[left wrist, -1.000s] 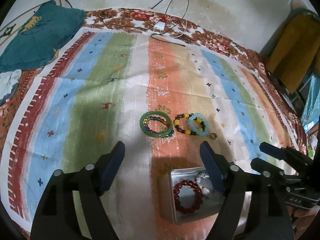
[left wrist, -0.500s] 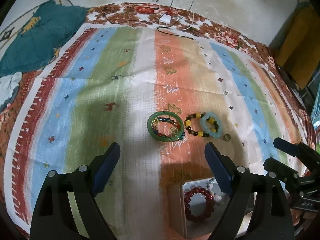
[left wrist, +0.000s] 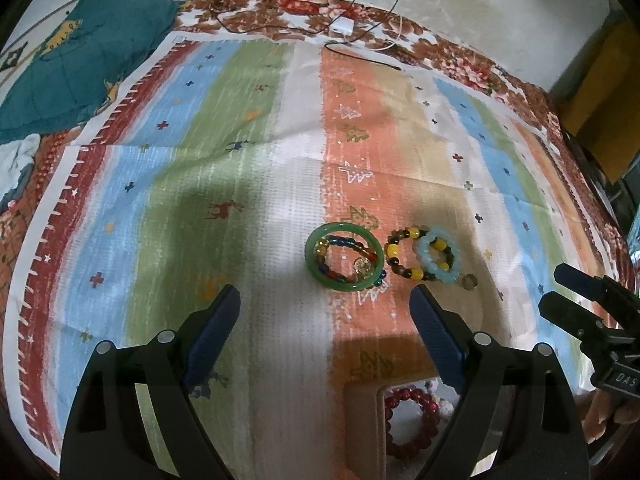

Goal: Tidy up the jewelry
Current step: 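Withdraw both tools from the tin back toward the remaining bracelets, then grasp the green jade bangle with left gripper while right gripper grasps light blue bracelet, then lift the green bangle with left gripper while right gripper lifts the light blue bracelet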

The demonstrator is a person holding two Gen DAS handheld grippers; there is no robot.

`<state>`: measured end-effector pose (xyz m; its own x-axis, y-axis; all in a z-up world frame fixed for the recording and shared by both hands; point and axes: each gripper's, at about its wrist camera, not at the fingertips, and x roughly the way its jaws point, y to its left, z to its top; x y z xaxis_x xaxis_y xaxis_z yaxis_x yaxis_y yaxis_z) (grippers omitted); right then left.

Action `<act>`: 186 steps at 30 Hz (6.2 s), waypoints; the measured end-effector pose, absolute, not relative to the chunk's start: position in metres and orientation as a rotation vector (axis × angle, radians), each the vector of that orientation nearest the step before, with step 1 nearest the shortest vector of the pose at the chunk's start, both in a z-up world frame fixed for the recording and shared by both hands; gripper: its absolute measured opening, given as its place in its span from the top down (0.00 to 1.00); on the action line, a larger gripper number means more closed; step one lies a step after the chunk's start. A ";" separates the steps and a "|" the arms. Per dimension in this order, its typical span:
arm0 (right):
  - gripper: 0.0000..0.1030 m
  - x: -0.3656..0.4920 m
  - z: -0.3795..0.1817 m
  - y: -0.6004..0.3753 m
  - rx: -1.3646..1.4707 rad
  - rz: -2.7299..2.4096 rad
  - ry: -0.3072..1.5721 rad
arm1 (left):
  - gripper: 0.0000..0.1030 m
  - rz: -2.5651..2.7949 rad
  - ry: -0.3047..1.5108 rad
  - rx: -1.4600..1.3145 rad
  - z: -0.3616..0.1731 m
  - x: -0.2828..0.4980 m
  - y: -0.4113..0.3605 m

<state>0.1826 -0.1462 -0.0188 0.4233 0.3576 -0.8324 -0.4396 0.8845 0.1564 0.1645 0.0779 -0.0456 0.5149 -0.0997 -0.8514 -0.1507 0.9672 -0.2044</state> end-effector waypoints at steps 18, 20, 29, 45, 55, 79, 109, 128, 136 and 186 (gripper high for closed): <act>0.32 0.215 -0.039 -0.145 -0.111 0.460 1.076 | 0.17 0.072 1.081 -0.252 -0.065 0.194 0.092; 0.32 0.218 -0.042 -0.144 -0.117 0.453 1.084 | 0.17 0.076 1.088 -0.252 -0.068 0.198 0.094; 0.32 0.236 -0.058 -0.146 -0.113 0.423 1.126 | 0.17 0.088 1.112 -0.253 -0.079 0.210 0.098; 0.32 0.265 -0.086 -0.155 -0.064 0.394 1.209 | 0.17 0.101 1.161 -0.214 -0.100 0.228 0.100; 0.32 0.274 -0.094 -0.152 -0.109 0.372 1.208 | 0.17 0.115 1.188 -0.164 -0.111 0.237 0.100; 0.32 0.286 -0.107 -0.140 -0.155 0.355 1.218 | 0.18 0.130 1.231 -0.058 -0.133 0.249 0.097; 0.64 0.290 -0.132 -0.128 -0.272 0.314 1.228 | 0.76 0.024 1.228 -0.004 -0.132 0.250 0.071; 0.88 0.291 -0.121 -0.143 -0.212 0.329 1.237 | 0.94 -0.017 1.205 -0.085 -0.115 0.245 0.077; 0.88 0.275 -0.099 -0.140 -0.209 0.359 1.195 | 0.93 -0.023 1.173 -0.110 -0.100 0.236 0.076; 0.88 0.196 -0.019 -0.127 -0.153 0.516 1.015 | 0.92 -0.030 1.017 -0.222 -0.038 0.178 0.062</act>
<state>0.1965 -0.1272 -0.0189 0.4200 0.3405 -0.8412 -0.4793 0.8703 0.1130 0.1784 0.0616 -0.0384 0.5272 -0.1279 -0.8401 -0.0787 0.9770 -0.1981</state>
